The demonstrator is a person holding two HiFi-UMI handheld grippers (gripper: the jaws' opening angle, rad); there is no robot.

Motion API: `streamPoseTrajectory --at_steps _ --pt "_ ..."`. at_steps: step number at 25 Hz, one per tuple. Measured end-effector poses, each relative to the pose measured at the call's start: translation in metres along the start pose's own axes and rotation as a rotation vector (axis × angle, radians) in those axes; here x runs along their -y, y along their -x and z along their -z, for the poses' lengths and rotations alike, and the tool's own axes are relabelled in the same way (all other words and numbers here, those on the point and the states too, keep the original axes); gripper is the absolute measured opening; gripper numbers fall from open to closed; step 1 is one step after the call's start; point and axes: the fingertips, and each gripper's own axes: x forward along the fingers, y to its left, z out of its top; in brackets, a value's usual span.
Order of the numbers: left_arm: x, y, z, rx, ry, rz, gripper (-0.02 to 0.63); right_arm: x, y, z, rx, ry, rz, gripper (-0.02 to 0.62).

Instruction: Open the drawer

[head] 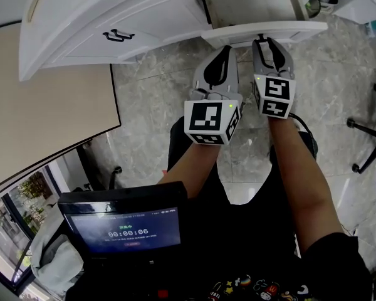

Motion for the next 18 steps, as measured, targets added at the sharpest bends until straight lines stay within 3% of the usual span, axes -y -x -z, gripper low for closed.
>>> streamPoseTrajectory --at_steps 5,7,11,18 --pt "0.007 0.008 -0.018 -0.012 0.002 -0.001 0.002 -0.004 0.028 -0.016 -0.007 -0.008 -0.002 0.124" --pt "0.012 0.012 -0.032 -0.013 0.006 -0.004 0.0 -0.004 0.042 -0.031 -0.007 0.002 -0.003 0.074" --pt "0.026 0.017 -0.068 0.0 0.01 -0.004 0.002 -0.003 0.067 -0.076 0.017 0.037 -0.012 0.024" --pt "0.041 0.027 -0.139 0.031 0.012 -0.022 0.002 -0.002 0.104 -0.169 0.081 0.061 -0.039 0.02"
